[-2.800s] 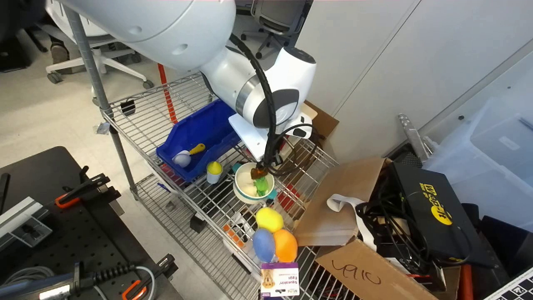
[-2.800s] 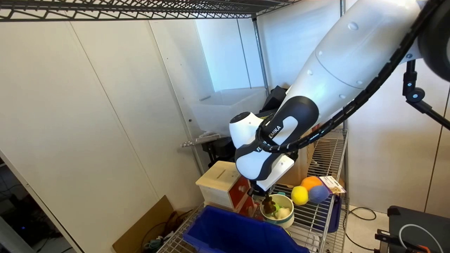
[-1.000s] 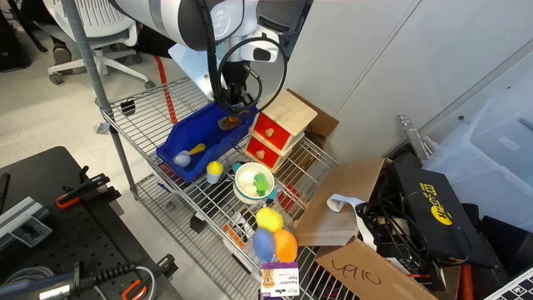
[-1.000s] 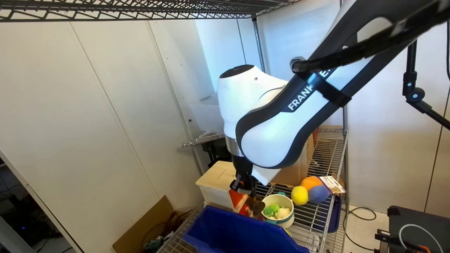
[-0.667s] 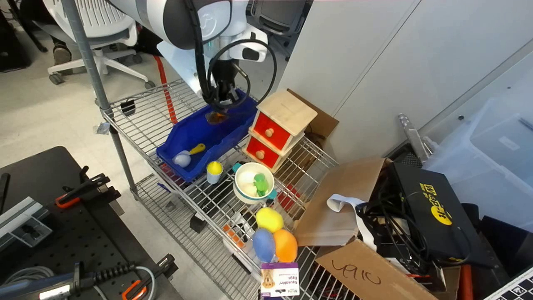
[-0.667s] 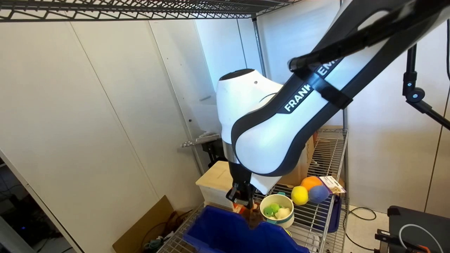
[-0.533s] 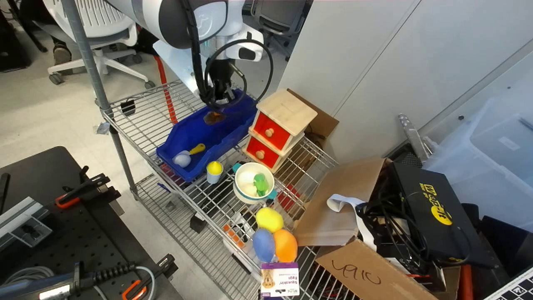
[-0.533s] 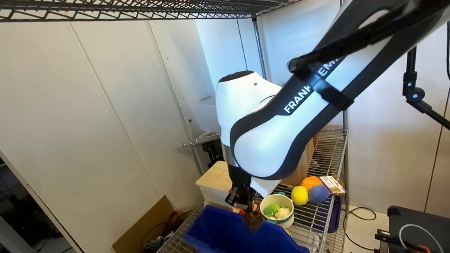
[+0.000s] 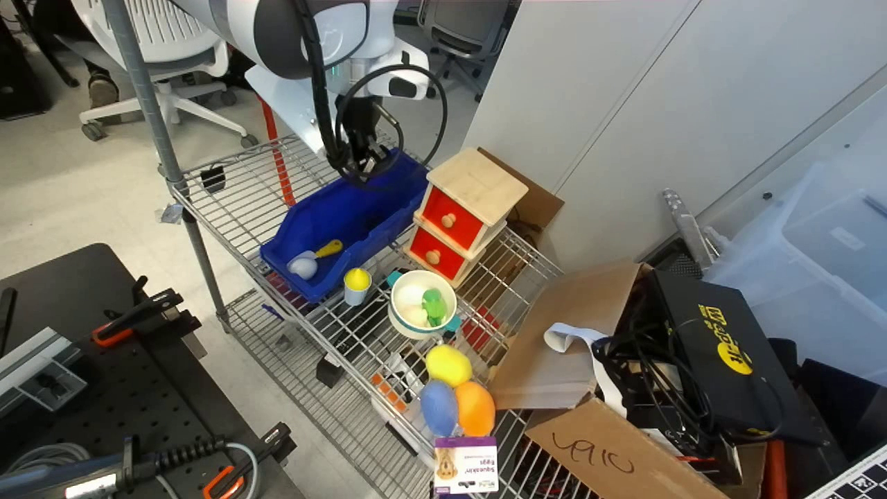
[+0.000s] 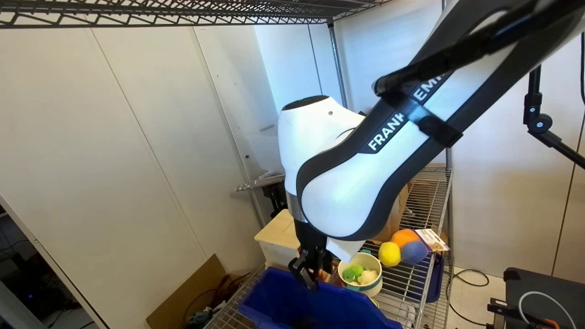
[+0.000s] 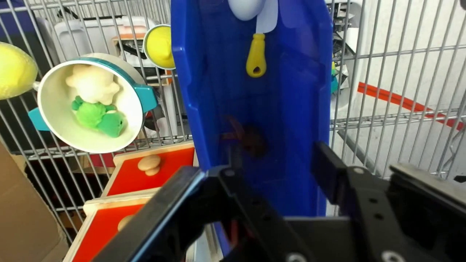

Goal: Move the brown toy from the bowl to the blue trailer

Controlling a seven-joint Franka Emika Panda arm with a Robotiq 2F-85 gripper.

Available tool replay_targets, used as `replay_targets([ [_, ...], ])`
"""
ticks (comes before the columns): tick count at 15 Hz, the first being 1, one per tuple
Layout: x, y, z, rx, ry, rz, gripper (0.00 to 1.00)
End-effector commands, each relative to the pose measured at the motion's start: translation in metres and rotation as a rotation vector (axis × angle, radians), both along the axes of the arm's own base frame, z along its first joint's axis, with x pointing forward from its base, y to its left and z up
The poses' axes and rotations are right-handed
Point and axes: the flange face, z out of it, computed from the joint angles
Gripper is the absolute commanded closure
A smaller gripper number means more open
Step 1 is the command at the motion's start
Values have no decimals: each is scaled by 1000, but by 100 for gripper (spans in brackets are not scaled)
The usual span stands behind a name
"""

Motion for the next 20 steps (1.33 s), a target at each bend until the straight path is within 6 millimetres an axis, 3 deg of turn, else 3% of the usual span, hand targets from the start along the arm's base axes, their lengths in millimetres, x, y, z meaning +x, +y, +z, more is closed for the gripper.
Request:
replay_targets([
  [1, -8, -2, 6, 16, -5, 20, 17],
  [3, -11, -7, 7, 3, 3, 14, 2],
  [4, -13, -9, 7, 8, 13, 7, 0],
  [12, -46, -35, 11, -63, 68, -51, 0],
  [20, -89, -45, 8, -151, 111, -11, 0],
])
